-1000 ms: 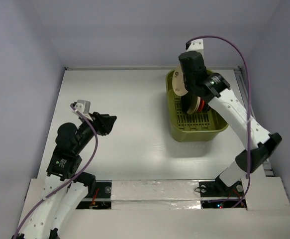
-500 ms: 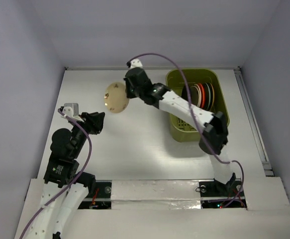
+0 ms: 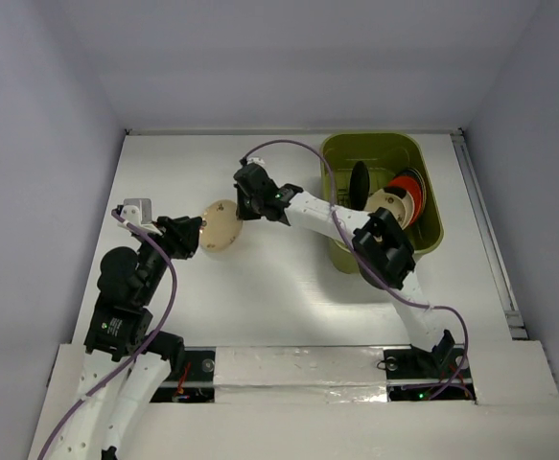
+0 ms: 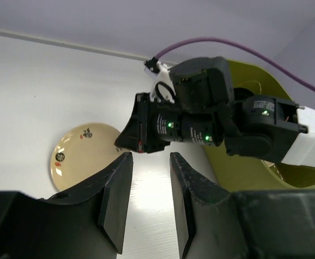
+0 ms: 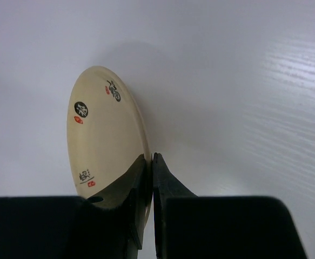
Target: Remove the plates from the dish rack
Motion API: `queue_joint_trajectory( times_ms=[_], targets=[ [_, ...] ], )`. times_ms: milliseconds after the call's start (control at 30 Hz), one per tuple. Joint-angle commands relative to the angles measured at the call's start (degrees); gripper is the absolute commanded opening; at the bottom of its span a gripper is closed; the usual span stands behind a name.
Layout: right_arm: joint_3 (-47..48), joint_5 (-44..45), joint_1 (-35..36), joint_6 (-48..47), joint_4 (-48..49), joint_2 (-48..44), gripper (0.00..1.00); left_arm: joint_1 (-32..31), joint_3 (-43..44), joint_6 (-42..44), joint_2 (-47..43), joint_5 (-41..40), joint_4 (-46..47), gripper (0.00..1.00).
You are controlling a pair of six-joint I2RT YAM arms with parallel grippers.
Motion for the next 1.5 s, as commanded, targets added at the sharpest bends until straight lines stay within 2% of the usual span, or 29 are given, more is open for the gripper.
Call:
queue_joint_trajectory(
  times_ms=[0,100,167,233,267,333,433,500,567,600,633,667,700,867,900,933,1000,1033,1100,1200,1300,1467],
  targets=[
    [-2.8,-0.3,1.2,1.9,4.9,-3.4,0.06,0.2,1.2,-0.3,0.4,1.1,2.4,0.31],
    [-4.7,-0.6,1.2,1.7,4.3,-2.7,0.19,0.2,1.1,-0.4,0.4,1.3,2.4,0.31],
    [-5.3,-0.7,1.2,1.0,3.9,-2.9,0.31,0.2,1.1,-0.4,0.4,1.3,2.3,0.31],
    [-5.7,-0.9,1.2,0.4,3.3,-4.4,0.5,0.2,1.1,-0.4,0.5,1.4,2.4,0.32],
    [-6.2,-0.8,1.2,-0.5,3.3,-5.5,0.55,0.2,1.0,-0.3,0.5,1.5,2.4,0.32],
    [-7.0,0.8,1.2,-1.7,3.1,-10.0,0.71,0.2,1.0,-0.4,0.6,1.7,2.4,0.32],
    [-8.4,4.7,1.2,-4.8,1.2,-17.9,0.81,0.2,0.9,-0.4,0.8,2.1,2.6,0.32],
    [-10.4,9.8,1.2,-7.4,0.1,-22.2,0.8,0.2,0.9,-0.4,0.8,2.3,2.7,0.33],
    [-13.8,13.9,1.2,-9.5,0.3,-30.0,0.58,0.2,0.8,-0.3,0.7,2.3,2.6,0.33],
    [-17.6,17.3,0.3,-10.0,0.4,-32.6,0.44,0.2,0.8,-0.4,0.8,2.5,2.7,0.33],
    [-19.4,18.7,-0.4,-10.3,-0.3,-35.1,0.13,0.2,0.8,-0.4,0.8,2.5,2.7,0.33],
    [-21.2,19.9,-1.2,-10.9,-0.5,-39.7,0.03,0.2,0.8,-0.4,0.8,2.6,2.8,0.33],
    [-23.2,22.1,-2.1,-11.2,-0.7,-42.0,0.0,0.2,0.7,-0.4,0.8,2.6,2.8,0.33],
    [-34.6,23.9,-10.6,-12.7,-3.1,-52.0,0.0,0.2,0.7,-0.3,1.2,3.3,3.2,0.32],
    [-35.8,24.0,-11.9,-13.0,-3.4,-53.7,0.05,0.2,0.6,-0.4,1.2,3.3,3.2,0.32],
    [-36.6,25.1,-13.2,-13.3,-4.8,-54.1,0.21,0.2,0.6,-0.4,1.4,3.3,3.3,0.32],
    [-37.9,26.4,-15.5,-14.3,-6.3,-53.4,0.45,0.2,0.6,-0.3,1.5,3.3,3.4,0.32],
    [-38.1,27.3,-16.0,-14.8,-7.0,-52.9,0.64,0.2,0.5,-0.4,1.7,3.5,3.4,0.32],
    [-38.6,27.1,-17.1,-15.5,-7.2,-51.4,0.72,0.2,0.5,-0.4,1.8,3.5,3.5,0.32],
    [-38.3,27.0,-19.7,-16.1,-6.8,-48.0,0.73,0.2,0.5,-0.5,2.0,3.7,3.4,0.32],
    [-37.2,26.3,-22.0,-17.4,-6.0,-44.0,0.7,0.2,0.5,-0.4,2.1,3.7,3.3,0.32],
    [-32.7,25.1,-24.9,-19.8,-5.4,-36.7,0.59,0.2,0.5,-0.4,1.9,3.9,3.4,0.32]
  ],
)
